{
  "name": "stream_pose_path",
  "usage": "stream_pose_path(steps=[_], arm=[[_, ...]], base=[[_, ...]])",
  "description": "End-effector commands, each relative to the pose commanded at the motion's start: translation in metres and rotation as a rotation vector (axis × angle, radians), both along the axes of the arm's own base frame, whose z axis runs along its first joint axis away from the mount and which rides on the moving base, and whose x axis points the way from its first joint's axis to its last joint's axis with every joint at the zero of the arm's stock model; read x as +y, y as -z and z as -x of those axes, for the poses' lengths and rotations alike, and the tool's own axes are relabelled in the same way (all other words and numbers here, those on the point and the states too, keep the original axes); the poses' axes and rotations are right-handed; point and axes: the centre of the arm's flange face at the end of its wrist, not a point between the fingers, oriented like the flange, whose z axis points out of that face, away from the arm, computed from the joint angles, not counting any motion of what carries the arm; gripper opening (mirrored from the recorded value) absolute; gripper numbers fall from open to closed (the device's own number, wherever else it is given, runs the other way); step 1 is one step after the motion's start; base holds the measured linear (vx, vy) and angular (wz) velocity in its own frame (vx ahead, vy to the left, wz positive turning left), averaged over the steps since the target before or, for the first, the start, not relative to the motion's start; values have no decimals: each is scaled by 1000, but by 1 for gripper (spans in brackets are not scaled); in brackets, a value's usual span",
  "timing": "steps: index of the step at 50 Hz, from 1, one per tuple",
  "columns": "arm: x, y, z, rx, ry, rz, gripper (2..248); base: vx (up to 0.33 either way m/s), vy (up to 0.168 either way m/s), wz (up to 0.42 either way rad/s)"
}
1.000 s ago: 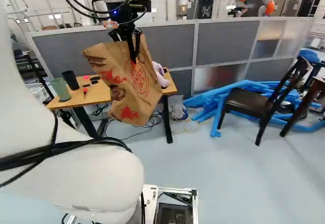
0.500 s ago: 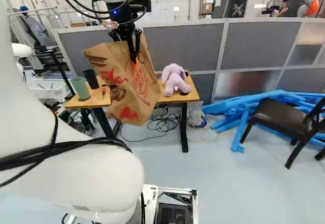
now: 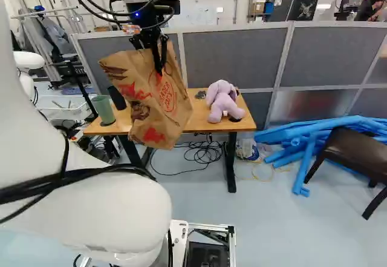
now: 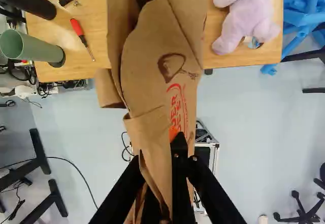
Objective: Pick up the bag on the ground and place it on the table
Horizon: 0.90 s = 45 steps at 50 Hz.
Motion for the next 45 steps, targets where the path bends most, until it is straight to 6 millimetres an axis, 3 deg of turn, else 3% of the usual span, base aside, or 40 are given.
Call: stream_pose_path(steps=[23, 45], arm=[[0, 0, 0, 0, 0, 0, 21], [0, 0, 0, 0, 0, 0, 21]], base=[[138, 103, -11], [91, 14, -2]])
